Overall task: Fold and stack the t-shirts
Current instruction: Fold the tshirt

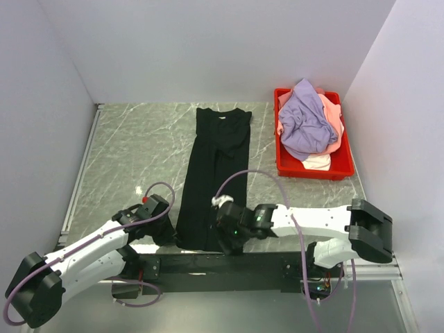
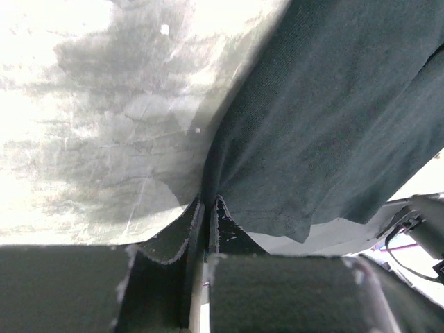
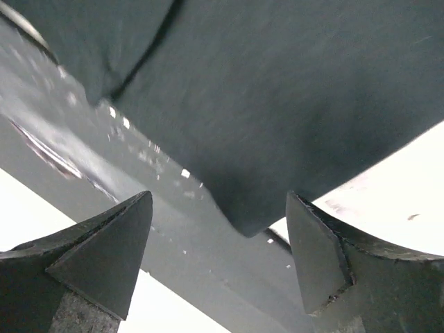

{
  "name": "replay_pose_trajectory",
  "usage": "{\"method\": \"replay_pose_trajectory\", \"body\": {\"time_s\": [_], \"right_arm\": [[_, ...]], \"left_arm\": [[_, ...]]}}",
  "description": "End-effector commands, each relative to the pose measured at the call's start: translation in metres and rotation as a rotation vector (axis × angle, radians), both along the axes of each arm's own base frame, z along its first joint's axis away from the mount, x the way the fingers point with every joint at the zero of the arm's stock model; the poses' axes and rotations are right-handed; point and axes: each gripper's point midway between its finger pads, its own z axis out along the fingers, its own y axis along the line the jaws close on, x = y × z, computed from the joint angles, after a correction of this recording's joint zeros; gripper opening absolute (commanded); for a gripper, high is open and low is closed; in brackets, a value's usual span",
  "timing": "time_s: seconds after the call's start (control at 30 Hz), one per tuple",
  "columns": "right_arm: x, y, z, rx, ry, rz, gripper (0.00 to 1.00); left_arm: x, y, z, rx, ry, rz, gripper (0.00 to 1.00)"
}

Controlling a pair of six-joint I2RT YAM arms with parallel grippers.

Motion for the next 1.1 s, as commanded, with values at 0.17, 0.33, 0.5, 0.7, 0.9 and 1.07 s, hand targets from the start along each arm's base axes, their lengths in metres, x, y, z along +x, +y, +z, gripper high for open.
{"method": "replay_pose_trajectory", "body": {"time_s": [0.17,0.33,0.5,0.7,0.9,1.07], "right_arm": [[-0.018,-0.007,-0.023,-0.173,-0.045,0.069,0.75],[-0.027,-0.01,-0.02,-0.161,-0.026,0.063,0.73],[-0.031,-0.019,-0.016,-0.192,-0.035,0.062,0.73],[-0.038,-0.025,-0.013,-0.194,-0.031,0.059,0.73],[-0.045,-0.019,-0.03,-0.187,0.004,0.084,0.63],[-0.043,-0.017,-0.033,-0.175,0.003,0.077,0.52]], "left_arm": [[-0.006,-0.001,0.005,0.01,0.014,-0.009,0.01],[-0.007,0.0,0.006,0.008,0.012,0.0,0.01],[-0.007,0.002,0.007,0.021,0.011,0.006,0.01],[-0.01,0.001,0.007,0.013,0.023,0.0,0.01],[-0.01,0.0,0.01,0.002,0.014,0.001,0.01],[-0.01,0.001,0.012,0.006,0.012,0.003,0.01]]}}
